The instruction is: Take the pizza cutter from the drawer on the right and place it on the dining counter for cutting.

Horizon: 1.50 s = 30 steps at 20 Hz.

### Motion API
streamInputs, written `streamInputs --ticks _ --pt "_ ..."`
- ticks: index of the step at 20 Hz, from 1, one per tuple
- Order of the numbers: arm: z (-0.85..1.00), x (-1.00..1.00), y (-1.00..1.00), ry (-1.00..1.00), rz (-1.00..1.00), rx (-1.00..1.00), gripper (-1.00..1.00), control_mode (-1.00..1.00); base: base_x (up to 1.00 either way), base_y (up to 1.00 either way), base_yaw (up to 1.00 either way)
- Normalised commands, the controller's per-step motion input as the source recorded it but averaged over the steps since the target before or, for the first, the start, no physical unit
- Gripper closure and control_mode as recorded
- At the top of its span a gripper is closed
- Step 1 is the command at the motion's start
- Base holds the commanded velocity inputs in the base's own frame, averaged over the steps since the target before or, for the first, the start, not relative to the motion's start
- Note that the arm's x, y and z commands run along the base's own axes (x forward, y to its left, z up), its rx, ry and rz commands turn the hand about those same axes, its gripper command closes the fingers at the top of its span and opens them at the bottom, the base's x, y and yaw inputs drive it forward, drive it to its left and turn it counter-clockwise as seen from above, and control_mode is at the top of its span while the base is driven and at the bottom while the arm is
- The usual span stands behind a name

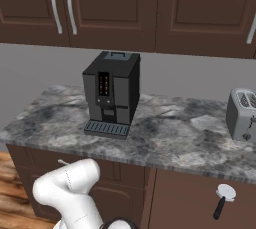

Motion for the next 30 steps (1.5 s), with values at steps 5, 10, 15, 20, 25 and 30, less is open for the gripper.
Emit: streamInputs --ticks 5,10,15,20,25,30 --pt "1.00 -0.59 0.00 0.00 -0.06 0.00 -1.00 -1.00 0.00 0.00 0.00" --pt "1.00 -0.16 0.33 0.00 -0.02 -0.01 -1.00 -1.00 0.00 0.00 0.00" --pt "0.71 0.07 0.85 -0.01 0.00 -0.05 -1.00 -1.00 0.00 0.00 0.00" --pt "0.27 0.48 0.95 0.00 0.04 -0.04 -1.00 -1.00 0.00 0.00 0.00" --pt "0.09 0.77 0.88 0.00 0.09 -0.01 -1.00 -1.00 0.00 0.00 0.00" --pt "0.00 0.92 0.73 0.04 0.10 0.00 -1.00 -1.00 0.00 0.00 0.00"
